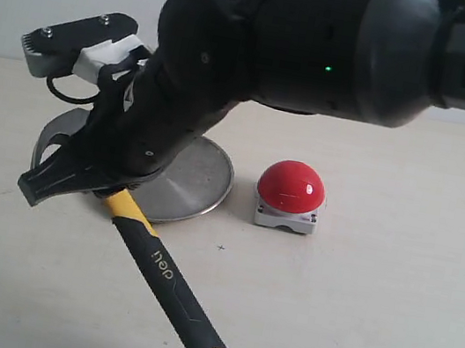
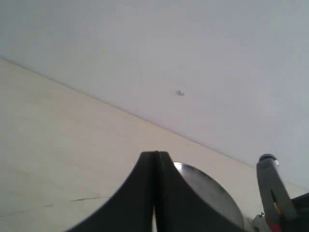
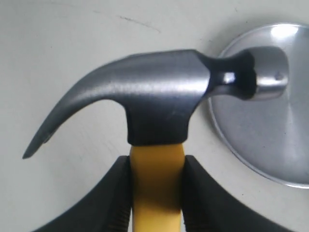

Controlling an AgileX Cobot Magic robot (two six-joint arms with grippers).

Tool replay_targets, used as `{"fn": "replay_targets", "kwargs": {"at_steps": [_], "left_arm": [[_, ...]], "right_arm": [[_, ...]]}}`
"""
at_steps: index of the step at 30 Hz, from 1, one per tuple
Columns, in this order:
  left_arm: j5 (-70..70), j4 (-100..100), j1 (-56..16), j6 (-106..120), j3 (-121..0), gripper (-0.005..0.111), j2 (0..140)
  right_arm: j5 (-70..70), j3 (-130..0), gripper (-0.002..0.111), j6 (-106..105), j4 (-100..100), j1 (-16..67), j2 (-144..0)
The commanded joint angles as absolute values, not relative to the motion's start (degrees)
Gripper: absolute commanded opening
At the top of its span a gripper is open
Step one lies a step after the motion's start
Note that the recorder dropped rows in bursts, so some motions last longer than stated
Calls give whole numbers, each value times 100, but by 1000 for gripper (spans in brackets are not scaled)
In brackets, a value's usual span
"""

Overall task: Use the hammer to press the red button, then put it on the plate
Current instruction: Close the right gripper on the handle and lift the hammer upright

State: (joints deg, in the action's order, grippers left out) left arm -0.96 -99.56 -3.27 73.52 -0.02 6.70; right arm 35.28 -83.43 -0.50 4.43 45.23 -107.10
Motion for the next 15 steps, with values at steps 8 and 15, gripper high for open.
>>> {"fn": "replay_targets", "kwargs": {"at_steps": [8, 15], "left_arm": [[-113, -9995, -361, 7365, 0, 0, 652], [-113, -9995, -361, 7365, 0, 0, 652]], "right_arm": [[320, -6246, 0, 158, 1194, 4533, -9389], [-657, -5521, 0, 171, 1206, 4533, -9113]]}}
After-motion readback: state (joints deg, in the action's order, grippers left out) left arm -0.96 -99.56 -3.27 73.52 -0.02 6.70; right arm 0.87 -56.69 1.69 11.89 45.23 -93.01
